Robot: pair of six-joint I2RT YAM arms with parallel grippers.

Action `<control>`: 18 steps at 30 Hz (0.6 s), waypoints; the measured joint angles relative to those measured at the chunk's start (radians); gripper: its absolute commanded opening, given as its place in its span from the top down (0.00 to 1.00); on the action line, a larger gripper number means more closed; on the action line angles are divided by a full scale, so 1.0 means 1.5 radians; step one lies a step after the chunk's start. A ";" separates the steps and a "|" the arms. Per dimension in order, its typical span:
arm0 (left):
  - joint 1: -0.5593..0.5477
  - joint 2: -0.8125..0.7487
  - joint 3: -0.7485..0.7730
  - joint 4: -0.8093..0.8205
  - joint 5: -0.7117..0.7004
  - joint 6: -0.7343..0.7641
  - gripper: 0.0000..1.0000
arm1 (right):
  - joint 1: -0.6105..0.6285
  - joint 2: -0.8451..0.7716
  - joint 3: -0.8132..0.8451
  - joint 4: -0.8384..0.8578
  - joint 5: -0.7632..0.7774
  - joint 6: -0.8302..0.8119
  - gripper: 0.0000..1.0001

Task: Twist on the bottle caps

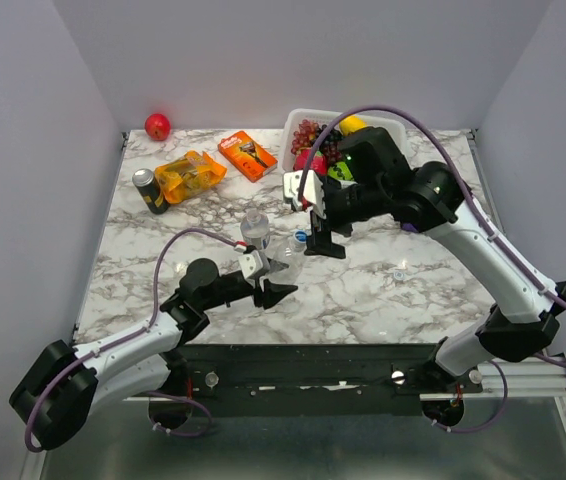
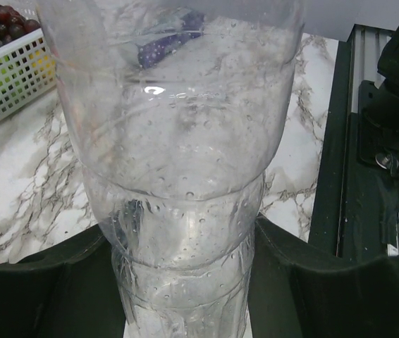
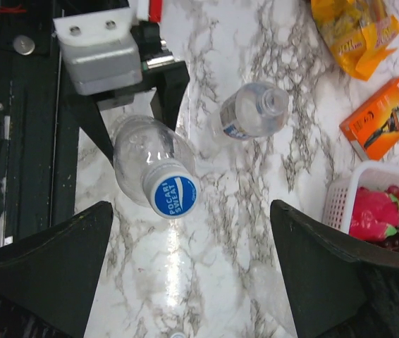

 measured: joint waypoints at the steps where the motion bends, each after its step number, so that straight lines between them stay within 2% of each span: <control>1: 0.000 0.003 0.000 -0.002 0.003 0.000 1.00 | 0.002 0.000 0.001 0.003 -0.013 -0.007 0.00; 8: 0.000 0.010 0.017 -0.022 0.010 -0.003 1.00 | 0.030 0.001 -0.033 0.003 -0.057 -0.064 0.00; 18: 0.005 0.010 0.024 -0.034 0.010 -0.056 1.00 | 0.037 -0.001 -0.075 0.005 -0.047 -0.097 0.00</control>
